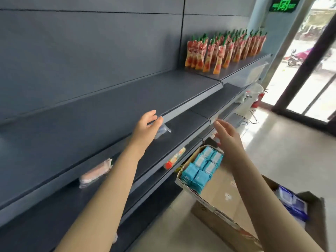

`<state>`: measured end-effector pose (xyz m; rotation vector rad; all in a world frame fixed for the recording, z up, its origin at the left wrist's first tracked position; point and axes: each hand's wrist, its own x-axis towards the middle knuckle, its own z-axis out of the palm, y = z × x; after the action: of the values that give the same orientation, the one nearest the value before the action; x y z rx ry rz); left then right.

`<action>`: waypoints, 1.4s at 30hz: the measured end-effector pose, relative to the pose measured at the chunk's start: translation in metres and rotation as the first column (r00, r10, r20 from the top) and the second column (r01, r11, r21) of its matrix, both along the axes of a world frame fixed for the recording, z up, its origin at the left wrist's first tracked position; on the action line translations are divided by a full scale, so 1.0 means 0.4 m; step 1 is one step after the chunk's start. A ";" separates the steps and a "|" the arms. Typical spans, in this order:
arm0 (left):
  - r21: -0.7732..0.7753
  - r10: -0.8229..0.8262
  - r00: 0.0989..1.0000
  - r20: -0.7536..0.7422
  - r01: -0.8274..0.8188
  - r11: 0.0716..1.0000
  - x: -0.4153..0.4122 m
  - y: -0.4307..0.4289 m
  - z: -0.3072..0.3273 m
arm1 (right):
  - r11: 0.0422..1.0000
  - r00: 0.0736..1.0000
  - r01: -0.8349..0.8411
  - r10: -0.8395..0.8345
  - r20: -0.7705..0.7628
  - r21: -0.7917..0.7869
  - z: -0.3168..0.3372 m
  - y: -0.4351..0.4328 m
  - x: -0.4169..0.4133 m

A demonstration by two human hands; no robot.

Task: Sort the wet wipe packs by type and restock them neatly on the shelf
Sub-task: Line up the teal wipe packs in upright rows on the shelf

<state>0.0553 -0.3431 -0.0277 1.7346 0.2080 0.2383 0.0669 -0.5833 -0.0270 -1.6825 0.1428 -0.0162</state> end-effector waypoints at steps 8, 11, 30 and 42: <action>-0.124 -0.185 0.931 -0.315 0.153 0.981 0.110 -0.281 -0.242 | 0.984 0.948 0.179 -0.166 -0.272 0.022 -0.272 -0.263 0.006; -0.136 -0.215 0.876 -0.431 0.172 0.976 0.160 -0.324 -0.339 | 0.980 0.909 0.200 -0.192 -0.369 -0.017 -0.387 -0.310 0.042; 0.090 -0.107 0.580 -0.807 0.301 0.949 0.659 -0.442 -1.051 | 0.976 0.659 0.199 -0.199 -0.726 -0.087 -1.107 -0.362 0.491; 0.357 0.065 0.680 -0.730 0.298 0.885 0.792 -0.450 -1.392 | 0.969 0.615 0.141 -0.246 -0.749 -0.203 -1.434 -0.280 0.649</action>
<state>0.3721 -0.5231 -0.5845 2.2353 0.6645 -0.5876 0.3266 -0.6951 -0.6006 -1.6893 1.0038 0.5615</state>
